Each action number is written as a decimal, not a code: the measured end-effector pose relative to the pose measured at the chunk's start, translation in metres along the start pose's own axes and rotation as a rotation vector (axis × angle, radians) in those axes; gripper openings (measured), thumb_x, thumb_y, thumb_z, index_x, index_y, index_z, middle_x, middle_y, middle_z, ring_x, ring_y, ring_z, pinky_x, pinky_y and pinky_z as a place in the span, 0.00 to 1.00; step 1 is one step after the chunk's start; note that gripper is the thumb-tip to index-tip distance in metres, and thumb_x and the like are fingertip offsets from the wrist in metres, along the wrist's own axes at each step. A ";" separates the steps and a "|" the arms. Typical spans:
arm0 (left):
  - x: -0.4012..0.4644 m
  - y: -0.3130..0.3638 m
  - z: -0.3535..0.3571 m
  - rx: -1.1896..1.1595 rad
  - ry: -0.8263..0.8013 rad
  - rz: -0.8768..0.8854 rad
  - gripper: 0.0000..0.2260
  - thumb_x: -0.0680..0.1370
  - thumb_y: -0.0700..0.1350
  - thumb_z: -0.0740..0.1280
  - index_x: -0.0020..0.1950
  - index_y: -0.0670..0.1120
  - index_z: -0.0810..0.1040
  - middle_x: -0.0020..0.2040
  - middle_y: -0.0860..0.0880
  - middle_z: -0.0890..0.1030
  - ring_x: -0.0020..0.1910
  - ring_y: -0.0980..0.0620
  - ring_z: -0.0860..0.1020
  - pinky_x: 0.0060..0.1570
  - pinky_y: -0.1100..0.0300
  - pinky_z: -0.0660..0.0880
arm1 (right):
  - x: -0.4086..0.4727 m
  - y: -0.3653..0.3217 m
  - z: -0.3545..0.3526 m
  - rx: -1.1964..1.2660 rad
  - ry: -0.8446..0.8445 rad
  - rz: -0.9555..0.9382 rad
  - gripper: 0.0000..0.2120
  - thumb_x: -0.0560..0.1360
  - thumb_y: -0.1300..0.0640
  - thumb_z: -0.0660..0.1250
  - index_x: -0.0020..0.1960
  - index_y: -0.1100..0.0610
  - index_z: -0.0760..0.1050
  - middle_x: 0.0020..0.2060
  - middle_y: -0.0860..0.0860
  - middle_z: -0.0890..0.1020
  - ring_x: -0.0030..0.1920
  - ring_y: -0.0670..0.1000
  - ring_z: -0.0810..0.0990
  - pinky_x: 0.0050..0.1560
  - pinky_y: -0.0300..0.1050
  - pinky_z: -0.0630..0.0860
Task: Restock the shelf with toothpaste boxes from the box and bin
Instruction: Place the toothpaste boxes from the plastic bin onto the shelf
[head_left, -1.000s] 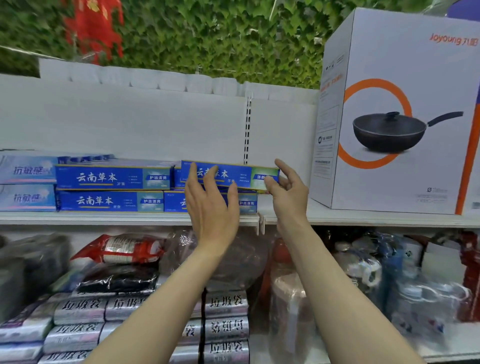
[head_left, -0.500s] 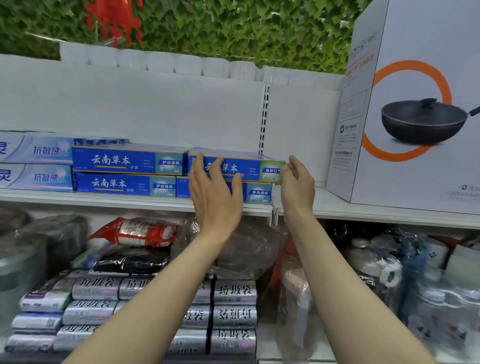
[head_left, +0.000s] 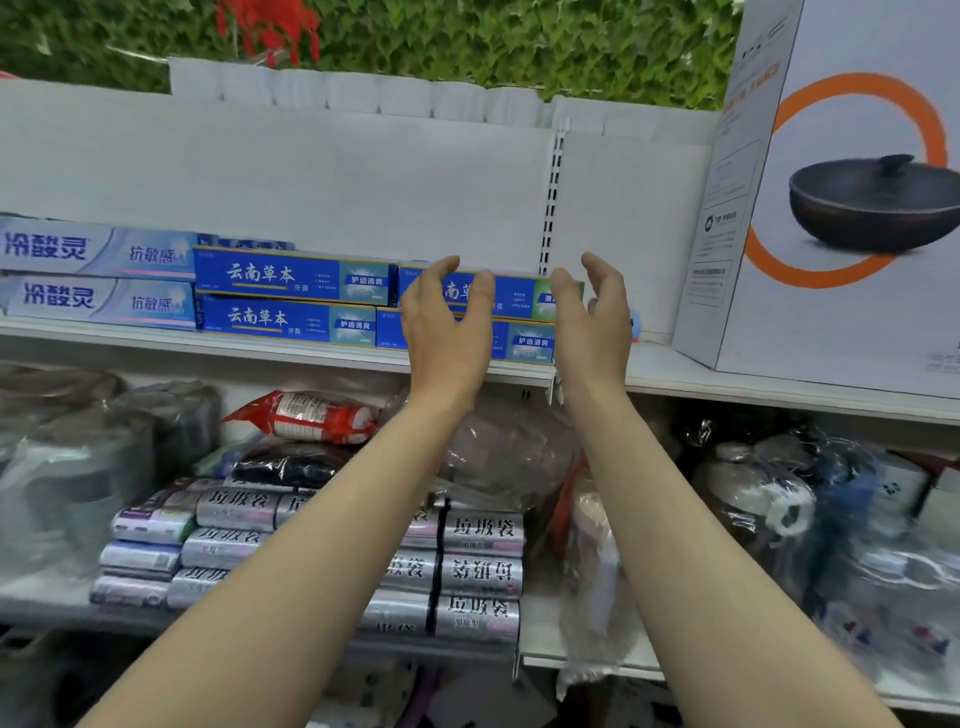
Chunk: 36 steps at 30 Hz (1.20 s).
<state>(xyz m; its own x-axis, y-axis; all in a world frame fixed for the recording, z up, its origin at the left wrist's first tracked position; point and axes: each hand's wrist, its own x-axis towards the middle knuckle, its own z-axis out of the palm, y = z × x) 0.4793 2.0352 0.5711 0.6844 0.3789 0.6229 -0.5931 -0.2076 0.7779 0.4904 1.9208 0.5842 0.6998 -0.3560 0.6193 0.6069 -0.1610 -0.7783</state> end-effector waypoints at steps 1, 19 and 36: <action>-0.001 0.002 -0.006 -0.019 0.023 -0.027 0.18 0.82 0.55 0.63 0.71 0.51 0.71 0.69 0.51 0.70 0.67 0.54 0.70 0.67 0.56 0.69 | -0.004 -0.004 0.005 0.020 -0.023 0.000 0.20 0.81 0.49 0.65 0.72 0.51 0.69 0.65 0.42 0.73 0.58 0.33 0.71 0.46 0.21 0.66; 0.019 -0.045 -0.236 0.068 0.386 -0.247 0.12 0.78 0.61 0.61 0.56 0.56 0.75 0.63 0.48 0.76 0.61 0.50 0.74 0.67 0.48 0.70 | -0.130 -0.029 0.218 0.208 -0.644 0.199 0.22 0.82 0.48 0.63 0.73 0.55 0.70 0.69 0.47 0.74 0.67 0.45 0.72 0.64 0.39 0.65; -0.025 -0.208 -0.452 0.204 0.525 -0.745 0.12 0.80 0.59 0.60 0.58 0.54 0.75 0.64 0.49 0.76 0.63 0.47 0.74 0.66 0.45 0.71 | -0.329 0.072 0.401 0.019 -0.963 0.539 0.12 0.82 0.48 0.61 0.61 0.51 0.76 0.55 0.45 0.77 0.60 0.48 0.74 0.60 0.43 0.67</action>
<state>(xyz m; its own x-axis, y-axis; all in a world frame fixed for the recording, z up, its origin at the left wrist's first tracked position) 0.3939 2.4765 0.3562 0.5492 0.8269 -0.1210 0.0414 0.1177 0.9922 0.4543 2.3955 0.3659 0.8703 0.4919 0.0269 0.1337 -0.1833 -0.9739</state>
